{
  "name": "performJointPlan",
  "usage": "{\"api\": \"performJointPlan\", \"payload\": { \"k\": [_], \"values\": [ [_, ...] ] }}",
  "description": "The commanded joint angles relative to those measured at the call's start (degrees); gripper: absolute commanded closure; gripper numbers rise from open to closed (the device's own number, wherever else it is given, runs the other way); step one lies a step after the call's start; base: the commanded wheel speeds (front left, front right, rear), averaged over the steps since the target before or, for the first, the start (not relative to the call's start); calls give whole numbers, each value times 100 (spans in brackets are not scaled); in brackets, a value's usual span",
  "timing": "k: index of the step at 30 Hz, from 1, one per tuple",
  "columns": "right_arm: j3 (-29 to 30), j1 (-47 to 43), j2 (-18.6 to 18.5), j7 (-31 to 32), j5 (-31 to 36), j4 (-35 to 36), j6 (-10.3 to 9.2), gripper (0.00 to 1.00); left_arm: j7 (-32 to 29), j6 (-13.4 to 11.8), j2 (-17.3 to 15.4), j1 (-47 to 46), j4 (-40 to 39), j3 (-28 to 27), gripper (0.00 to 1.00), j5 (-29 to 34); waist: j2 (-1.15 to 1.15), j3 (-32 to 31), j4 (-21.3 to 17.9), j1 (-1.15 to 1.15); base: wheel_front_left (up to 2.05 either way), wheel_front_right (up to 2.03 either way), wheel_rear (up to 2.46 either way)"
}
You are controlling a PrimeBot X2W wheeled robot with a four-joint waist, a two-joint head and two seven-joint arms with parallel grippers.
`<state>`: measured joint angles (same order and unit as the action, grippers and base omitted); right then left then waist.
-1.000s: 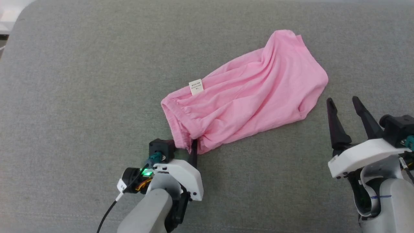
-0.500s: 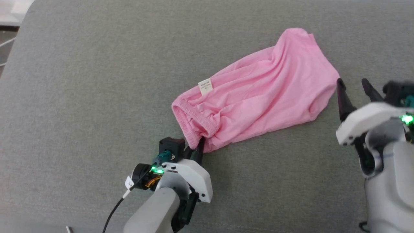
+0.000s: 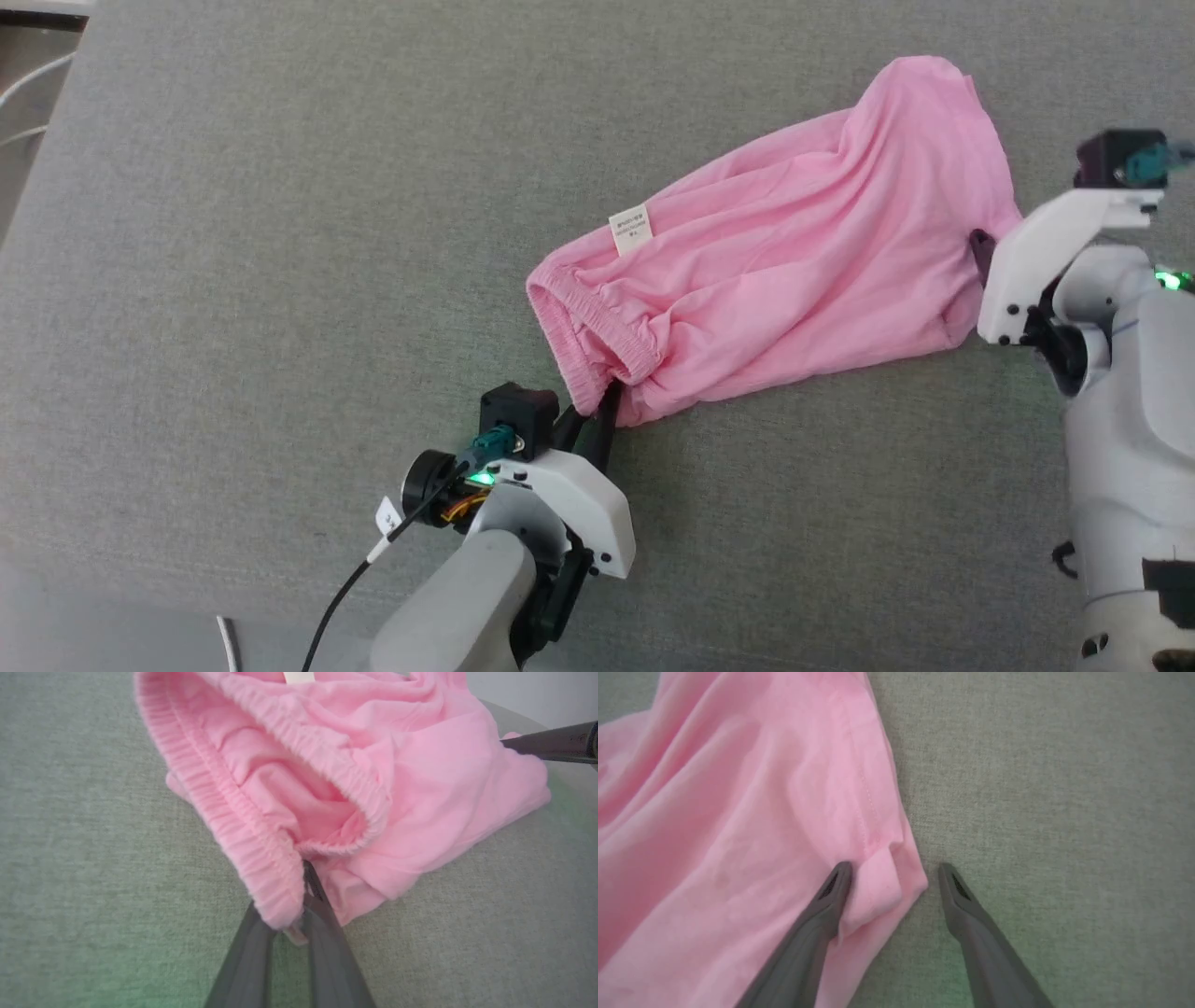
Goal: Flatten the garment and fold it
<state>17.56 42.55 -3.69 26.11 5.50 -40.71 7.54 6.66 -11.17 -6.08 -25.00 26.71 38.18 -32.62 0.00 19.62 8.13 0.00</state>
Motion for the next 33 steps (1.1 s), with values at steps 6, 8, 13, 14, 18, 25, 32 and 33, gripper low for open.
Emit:
{"api": "performJointPlan", "payload": {
  "k": [6,8,13,14,18,25,32,33],
  "values": [
    [-89,-217,43,766,173,99,-5,100,-69,-59,-55,59,117,22,100,-48,0,-135,-49,0,0,0,0],
    [-156,-342,51,695,34,356,-5,100,-70,-62,-99,81,117,16,100,-56,0,-214,-96,0,0,0,0],
    [-365,-931,65,534,-454,1194,-5,100,-142,-87,-251,221,23,-6,100,-110,0,-535,-241,0,0,0,0],
    [-409,-1097,67,534,-550,1406,-5,100,-172,-98,-296,260,-19,-12,100,-121,0,-607,-273,0,0,0,0],
    [-566,-1869,73,670,-918,2377,-5,100,-348,-99,-520,436,-239,-4,100,-166,0,-841,-391,0,0,0,0],
    [-617,-3351,79,903,-1565,3748,-5,100,-854,-117,-910,724,-740,92,100,-229,0,-1022,-533,0,0,0,0],
    [-640,-4079,80,541,-1967,3630,-5,100,-1169,-148,-1066,943,-1016,153,100,-343,0,-994,-619,0,0,0,0],
    [-664,-4089,80,480,-2001,3530,-5,100,-1176,-154,-1071,966,-1030,152,100,-357,0,-988,-629,0,0,0,0]
  ]
}}
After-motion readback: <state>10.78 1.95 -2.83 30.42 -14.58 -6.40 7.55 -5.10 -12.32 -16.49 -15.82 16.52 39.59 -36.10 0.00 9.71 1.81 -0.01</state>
